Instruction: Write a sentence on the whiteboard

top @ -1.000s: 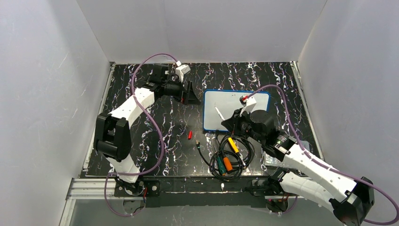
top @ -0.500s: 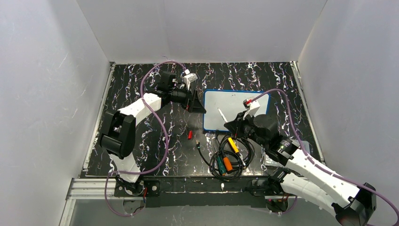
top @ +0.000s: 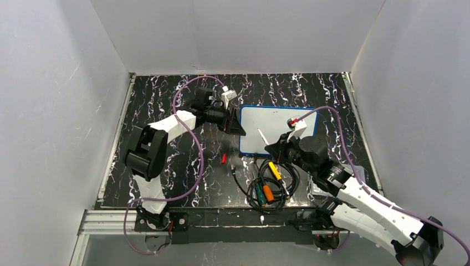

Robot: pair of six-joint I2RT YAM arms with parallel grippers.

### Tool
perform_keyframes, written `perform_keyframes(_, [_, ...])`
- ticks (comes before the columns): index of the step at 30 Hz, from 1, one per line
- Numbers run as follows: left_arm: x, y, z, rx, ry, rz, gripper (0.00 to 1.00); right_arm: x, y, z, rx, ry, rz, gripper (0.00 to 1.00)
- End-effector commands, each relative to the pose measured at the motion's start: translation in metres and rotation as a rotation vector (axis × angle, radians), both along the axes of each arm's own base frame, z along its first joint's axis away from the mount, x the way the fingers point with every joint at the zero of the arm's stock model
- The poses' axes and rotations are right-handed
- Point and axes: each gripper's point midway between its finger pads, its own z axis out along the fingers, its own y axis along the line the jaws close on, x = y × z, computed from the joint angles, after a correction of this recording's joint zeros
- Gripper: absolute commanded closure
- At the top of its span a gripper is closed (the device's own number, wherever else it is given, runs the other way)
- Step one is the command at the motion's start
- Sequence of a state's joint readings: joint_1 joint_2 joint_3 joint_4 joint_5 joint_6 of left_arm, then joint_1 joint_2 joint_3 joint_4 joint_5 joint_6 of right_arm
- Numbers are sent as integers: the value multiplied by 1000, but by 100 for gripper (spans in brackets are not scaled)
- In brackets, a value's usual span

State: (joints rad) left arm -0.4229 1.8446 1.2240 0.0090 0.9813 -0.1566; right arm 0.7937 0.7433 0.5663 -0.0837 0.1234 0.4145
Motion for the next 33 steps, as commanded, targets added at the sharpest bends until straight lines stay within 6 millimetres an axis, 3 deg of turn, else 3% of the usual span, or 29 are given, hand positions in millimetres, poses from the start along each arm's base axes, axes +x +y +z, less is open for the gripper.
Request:
perform_keyframes(1, [6, -8, 20, -45, -43, -22, 32, 10, 7, 15, 17, -51, -6, 99])
perform_keyframes(8, [7, -14, 9, -19, -29, -30, 47, 29, 18, 30, 37, -78, -42, 99])
perform_keyframes(19, [1, -11, -2, 39, -46, -52, 79, 56, 36, 29, -9, -75, -109, 99])
perform_keyframes(30, [-2, -8, -6, 78, -93, -58, 99, 66, 49, 24, -42, -79, -126, 99])
perform_keyframes(33, [-3, -8, -6, 85, -118, -67, 100, 68, 52, 21, -56, -79, -129, 99])
